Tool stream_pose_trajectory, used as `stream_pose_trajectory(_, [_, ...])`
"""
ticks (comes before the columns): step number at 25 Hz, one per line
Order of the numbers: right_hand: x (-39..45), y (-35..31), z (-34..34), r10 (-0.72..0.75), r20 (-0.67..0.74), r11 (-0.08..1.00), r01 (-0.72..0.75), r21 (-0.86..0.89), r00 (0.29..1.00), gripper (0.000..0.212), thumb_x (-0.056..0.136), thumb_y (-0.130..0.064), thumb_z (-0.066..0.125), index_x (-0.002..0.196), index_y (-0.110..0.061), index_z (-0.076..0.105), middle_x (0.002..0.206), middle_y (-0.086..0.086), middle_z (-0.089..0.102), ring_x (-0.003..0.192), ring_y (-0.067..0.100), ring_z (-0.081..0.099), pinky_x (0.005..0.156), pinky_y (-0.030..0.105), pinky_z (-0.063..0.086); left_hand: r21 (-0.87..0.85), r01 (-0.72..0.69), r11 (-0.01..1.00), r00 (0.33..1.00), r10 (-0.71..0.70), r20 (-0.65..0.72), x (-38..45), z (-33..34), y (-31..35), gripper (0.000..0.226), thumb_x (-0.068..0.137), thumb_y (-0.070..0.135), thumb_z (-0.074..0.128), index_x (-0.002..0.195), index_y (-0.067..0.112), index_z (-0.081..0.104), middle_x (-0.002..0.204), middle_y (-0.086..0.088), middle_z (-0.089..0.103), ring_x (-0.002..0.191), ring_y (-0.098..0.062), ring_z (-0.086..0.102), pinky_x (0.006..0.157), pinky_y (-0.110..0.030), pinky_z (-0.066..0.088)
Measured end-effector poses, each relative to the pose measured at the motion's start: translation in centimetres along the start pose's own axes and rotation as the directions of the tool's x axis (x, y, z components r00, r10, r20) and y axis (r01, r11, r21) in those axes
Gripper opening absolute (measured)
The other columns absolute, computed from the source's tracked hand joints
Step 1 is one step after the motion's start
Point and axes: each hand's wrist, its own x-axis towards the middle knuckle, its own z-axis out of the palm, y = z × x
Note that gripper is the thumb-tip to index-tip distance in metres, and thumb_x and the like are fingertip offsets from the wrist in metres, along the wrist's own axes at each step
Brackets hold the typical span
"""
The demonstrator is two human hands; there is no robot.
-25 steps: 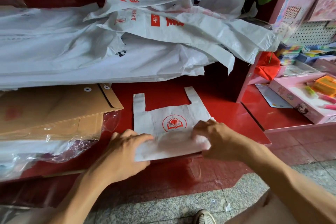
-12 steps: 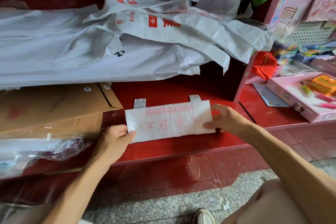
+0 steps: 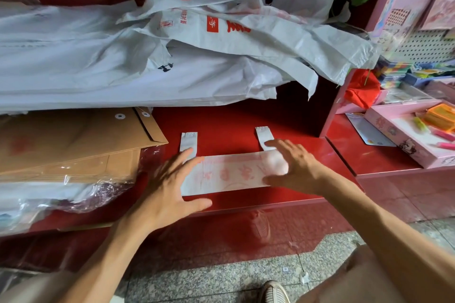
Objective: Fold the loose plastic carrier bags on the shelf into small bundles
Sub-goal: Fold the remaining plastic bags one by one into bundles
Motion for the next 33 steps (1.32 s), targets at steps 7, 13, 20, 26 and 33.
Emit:
stream_pose_trajectory(7, [-3.2,-2.3,-0.5,-0.116,0.114,0.930,0.148,-0.336,0.987,0.059,0.077,-0.028,0.071,0.131,-0.029,0.050,0.121,-0.007,0.052,0.106,0.016,0.051,0.087,0.037,0.044,0.168,-0.092,0.982,0.989,0.069,0.134,-1.5,-1.5,-0.7,0.063,0.076,0.052,0.073,0.134,0.041,0.050,0.127,0.030,0.043,0.114,0.003,0.035,0.102,-0.034,0.031])
stream_pose_trajectory(13, [-0.9,0.6,-2.2,0.070,0.027,0.952,-0.075,0.298,0.997,0.010,0.082,-0.010,0.066,0.075,-0.002,0.068,0.060,0.003,0.052,0.055,0.015,0.046,0.053,0.031,0.035,-0.411,0.333,0.849,0.940,-0.332,0.075,-0.5,-2.2,-0.5,0.026,0.091,0.042,0.063,0.097,0.017,0.068,0.103,0.000,0.069,0.099,-0.016,0.060,0.079,-0.032,0.040])
stream_pose_trajectory(20, [0.5,0.7,-0.2,0.231,-0.393,0.972,-0.190,0.141,0.890,0.038,0.087,-0.033,0.063,0.120,-0.016,0.055,0.102,0.004,0.066,0.092,0.027,0.061,0.071,0.033,0.045,-0.135,0.275,0.952,0.919,-0.302,-0.254,0.8,-0.7,-0.1,0.041,0.084,0.047,0.063,0.118,0.025,0.054,0.109,0.004,0.062,0.097,-0.016,0.060,0.085,-0.034,0.047])
stream_pose_trajectory(26, [-0.6,-4.7,2.6,-0.105,0.175,0.983,0.129,-0.131,0.979,0.099,0.081,-0.073,0.053,0.156,-0.031,0.004,0.164,-0.006,-0.004,0.150,0.020,-0.005,0.119,0.049,0.003,0.185,-0.052,0.981,0.987,0.022,0.162,1.3,1.2,1.3,0.109,0.061,0.096,0.029,0.153,0.040,0.014,0.163,0.011,-0.002,0.149,-0.008,-0.005,0.118,-0.042,-0.013])
stream_pose_trajectory(33, [-3.0,-3.9,0.0,-0.299,0.062,0.911,0.305,-0.278,0.952,0.034,0.079,-0.019,0.064,0.113,-0.027,0.063,0.102,-0.007,0.063,0.094,0.012,0.054,0.078,0.030,0.043,0.067,-0.163,0.984,0.969,0.147,0.198,-1.2,-1.5,-0.2,0.016,0.084,0.048,0.063,0.100,0.042,0.065,0.107,0.025,0.057,0.102,0.005,0.049,0.099,-0.029,0.040])
